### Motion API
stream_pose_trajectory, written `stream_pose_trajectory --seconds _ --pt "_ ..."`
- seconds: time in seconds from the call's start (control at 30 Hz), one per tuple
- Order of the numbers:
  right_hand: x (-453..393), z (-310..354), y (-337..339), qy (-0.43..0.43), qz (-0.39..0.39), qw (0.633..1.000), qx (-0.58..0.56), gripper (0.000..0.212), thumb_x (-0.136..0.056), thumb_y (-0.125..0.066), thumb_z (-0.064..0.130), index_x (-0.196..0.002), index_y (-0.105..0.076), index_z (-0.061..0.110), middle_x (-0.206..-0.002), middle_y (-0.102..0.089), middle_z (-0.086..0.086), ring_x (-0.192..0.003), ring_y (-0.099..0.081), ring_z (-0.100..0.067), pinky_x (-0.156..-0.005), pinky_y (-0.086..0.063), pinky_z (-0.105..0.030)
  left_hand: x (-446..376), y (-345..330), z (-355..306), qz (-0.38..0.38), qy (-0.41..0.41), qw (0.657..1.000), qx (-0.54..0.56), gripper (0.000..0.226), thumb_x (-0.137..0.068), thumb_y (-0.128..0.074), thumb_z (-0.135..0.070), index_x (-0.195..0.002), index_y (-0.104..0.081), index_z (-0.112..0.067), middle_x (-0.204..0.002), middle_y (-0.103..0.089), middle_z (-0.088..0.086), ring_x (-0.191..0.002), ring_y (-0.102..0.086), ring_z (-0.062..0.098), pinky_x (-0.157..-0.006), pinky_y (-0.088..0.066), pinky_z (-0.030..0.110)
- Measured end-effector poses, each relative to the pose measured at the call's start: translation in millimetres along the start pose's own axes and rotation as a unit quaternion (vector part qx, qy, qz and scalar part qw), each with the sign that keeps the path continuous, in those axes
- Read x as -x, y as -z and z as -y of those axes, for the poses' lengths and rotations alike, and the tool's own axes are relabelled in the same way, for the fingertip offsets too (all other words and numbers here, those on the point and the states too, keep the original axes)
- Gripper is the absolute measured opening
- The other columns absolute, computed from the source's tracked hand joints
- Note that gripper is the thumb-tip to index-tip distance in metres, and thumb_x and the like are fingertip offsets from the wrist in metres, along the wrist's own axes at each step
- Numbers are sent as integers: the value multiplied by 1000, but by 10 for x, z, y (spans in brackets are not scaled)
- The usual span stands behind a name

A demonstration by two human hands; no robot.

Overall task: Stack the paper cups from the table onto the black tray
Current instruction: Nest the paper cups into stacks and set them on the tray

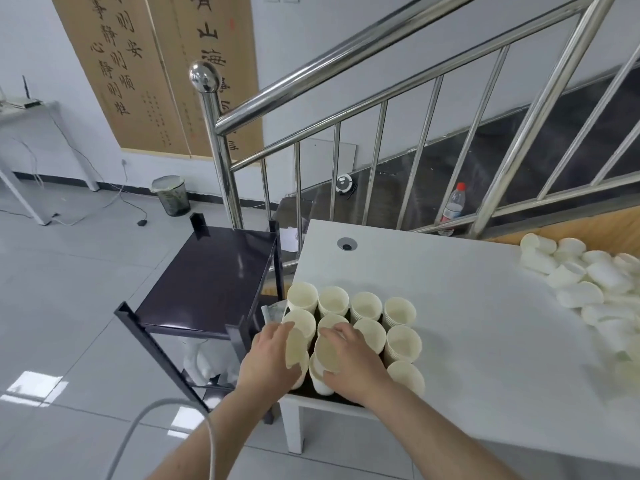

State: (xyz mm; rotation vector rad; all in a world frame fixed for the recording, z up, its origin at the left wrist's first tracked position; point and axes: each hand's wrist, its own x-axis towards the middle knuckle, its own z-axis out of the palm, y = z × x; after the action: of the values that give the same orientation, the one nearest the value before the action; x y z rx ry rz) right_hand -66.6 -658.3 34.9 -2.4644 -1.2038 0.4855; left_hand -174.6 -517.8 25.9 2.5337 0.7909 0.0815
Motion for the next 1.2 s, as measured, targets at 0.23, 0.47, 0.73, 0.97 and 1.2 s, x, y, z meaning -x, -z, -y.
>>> stream_pose_trajectory --seconds 0.23,0.47,0.73,0.97,1.2 --pt "-92 14 -128 -8 16 999 31 72 -86 -63 27 -149 -28 30 -145 -28 7 -135 -29 -15 -88 -44 -28 -97 -114 127 30 -21 999 0 72 -83 -64 -34 -145 -27 -28 -146 -28 -11 -132 -33 12 -90 -49 28" --pt "-120 -36 -174 -42 33 997 62 63 -85 -65 32 -141 -38 24 -142 -32 5 -131 -33 -16 -81 -42 -27 -147 -203 204 50 -11 998 -22 69 -84 -64 -39 -143 -31 -29 -144 -31 -11 -133 -31 13 -90 -49 30" --pt "-158 -109 -246 -50 34 997 52 59 -85 -66 32 -138 -42 25 -135 -40 6 -125 -40 -15 -84 -39 -26 -171 -262 227 62 -2 997 -43 58 -84 -64 -35 -135 -38 -31 -136 -38 -12 -124 -39 14 -87 -49 30" --pt "-145 -164 -230 -41 34 998 39 61 -85 -67 34 -139 -41 24 -137 -40 8 -126 -38 -15 -88 -44 -31 -179 -252 128 53 -3 997 -58 53 -85 -62 -36 -134 -41 -31 -134 -40 -10 -126 -37 15 -88 -47 29" --pt "8 -412 29 -39 5 999 31 56 -84 -63 30 -137 -44 25 -135 -42 10 -125 -40 -13 -89 -47 -32 -142 -245 -304 18 -19 998 -54 54 -86 -63 -35 -136 -42 -28 -138 -39 -8 -126 -38 16 -90 -47 29"
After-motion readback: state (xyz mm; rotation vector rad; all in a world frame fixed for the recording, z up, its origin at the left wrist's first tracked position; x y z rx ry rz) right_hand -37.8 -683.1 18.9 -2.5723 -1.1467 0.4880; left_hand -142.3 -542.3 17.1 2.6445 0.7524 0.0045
